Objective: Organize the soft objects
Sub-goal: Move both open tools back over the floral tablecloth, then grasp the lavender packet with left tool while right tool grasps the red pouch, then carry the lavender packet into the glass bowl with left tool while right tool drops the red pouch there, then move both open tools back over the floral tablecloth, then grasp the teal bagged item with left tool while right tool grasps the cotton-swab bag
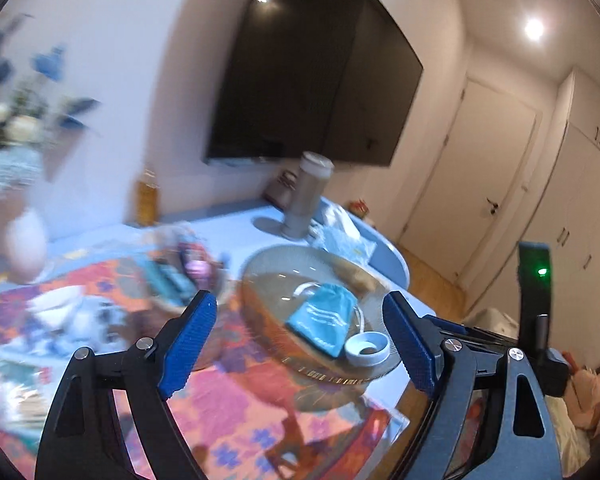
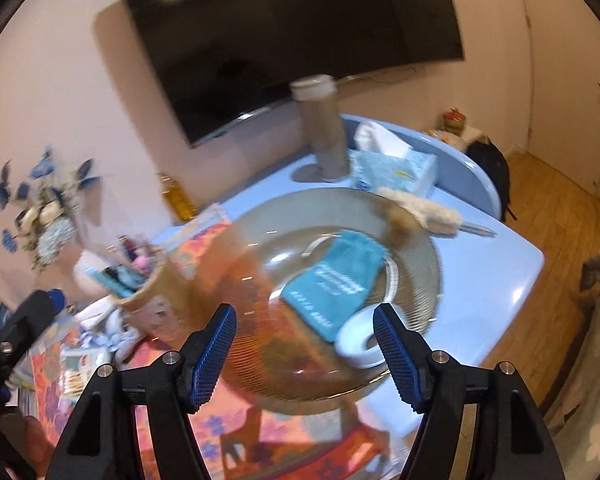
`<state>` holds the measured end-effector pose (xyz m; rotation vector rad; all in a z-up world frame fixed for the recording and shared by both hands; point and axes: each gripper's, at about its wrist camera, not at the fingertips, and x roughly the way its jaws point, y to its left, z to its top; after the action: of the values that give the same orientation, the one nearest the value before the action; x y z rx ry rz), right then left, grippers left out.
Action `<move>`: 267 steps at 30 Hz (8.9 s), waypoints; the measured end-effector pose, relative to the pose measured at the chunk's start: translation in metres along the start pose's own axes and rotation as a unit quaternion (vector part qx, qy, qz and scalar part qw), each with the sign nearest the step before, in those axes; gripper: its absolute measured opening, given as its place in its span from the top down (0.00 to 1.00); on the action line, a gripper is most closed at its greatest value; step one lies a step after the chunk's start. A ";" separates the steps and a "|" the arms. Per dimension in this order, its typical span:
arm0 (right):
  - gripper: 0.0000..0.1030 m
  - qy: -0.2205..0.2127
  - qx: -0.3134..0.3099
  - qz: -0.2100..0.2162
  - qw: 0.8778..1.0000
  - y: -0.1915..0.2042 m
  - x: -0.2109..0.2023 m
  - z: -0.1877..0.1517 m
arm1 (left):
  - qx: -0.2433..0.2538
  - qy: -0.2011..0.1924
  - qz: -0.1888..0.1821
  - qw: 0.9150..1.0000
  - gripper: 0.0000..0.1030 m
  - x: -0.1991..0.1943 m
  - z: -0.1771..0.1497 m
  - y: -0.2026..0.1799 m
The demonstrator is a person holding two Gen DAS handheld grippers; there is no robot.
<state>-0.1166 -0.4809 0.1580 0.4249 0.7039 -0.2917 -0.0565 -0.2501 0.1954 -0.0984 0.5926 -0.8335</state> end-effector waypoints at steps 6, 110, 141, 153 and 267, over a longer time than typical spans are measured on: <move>0.33 0.006 -0.067 0.056 0.996 0.083 -0.001 -0.026 | -0.018 -0.044 0.121 0.991 0.18 -0.111 -0.006 0.053; 0.62 0.209 -0.211 0.079 0.952 0.130 0.100 -0.145 | -0.061 0.093 0.248 0.962 0.62 -0.101 -0.196 0.140; 0.62 0.008 -0.169 0.106 0.980 0.086 0.007 -0.070 | 0.037 0.046 0.171 0.984 0.66 -0.061 -0.104 0.046; 0.62 -0.030 0.092 0.054 0.994 -0.069 0.016 0.037 | 0.067 0.052 0.029 0.996 0.66 0.076 -0.010 -0.043; 0.06 0.069 -0.280 0.236 0.928 0.210 0.053 -0.134 | -0.073 0.078 0.228 0.968 0.50 -0.060 -0.148 0.216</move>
<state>-0.0699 -0.2400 0.0887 0.0558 0.7629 0.3965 -0.0218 -0.0393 0.0325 -0.0280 0.7877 -0.3518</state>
